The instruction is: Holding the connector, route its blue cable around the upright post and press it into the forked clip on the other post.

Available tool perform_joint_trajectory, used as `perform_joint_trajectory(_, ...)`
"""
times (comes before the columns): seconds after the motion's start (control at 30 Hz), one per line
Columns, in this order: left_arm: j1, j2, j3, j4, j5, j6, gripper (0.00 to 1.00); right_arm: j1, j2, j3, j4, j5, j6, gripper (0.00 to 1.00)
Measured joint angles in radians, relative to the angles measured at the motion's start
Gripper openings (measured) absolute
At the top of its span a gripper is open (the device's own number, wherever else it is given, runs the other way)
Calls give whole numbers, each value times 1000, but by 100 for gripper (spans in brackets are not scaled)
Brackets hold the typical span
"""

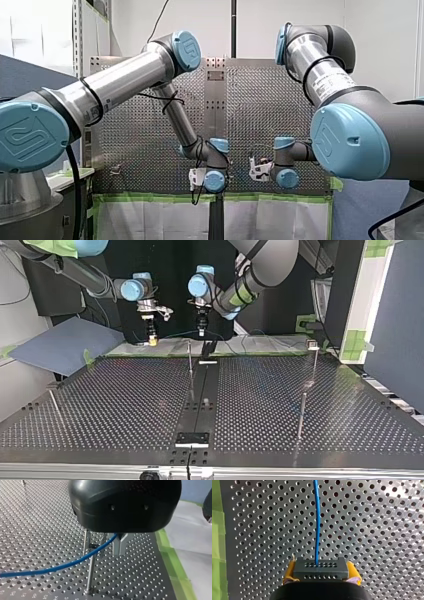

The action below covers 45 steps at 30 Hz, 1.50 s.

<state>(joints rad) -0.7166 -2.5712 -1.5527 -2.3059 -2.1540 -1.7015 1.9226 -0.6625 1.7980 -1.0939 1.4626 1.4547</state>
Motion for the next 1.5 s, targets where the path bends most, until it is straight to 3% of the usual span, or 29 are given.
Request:
perform_joint_trajectory(0.63, 12, 0, 51, -32, 18, 0, 0, -23, 1, -31, 31, -1, -8, 0)
perform_joint_trajectory(1.5, 48, -7, 95, -73, 49, -3, 0, -27, 2, -60, 52, -2, -28, 0)
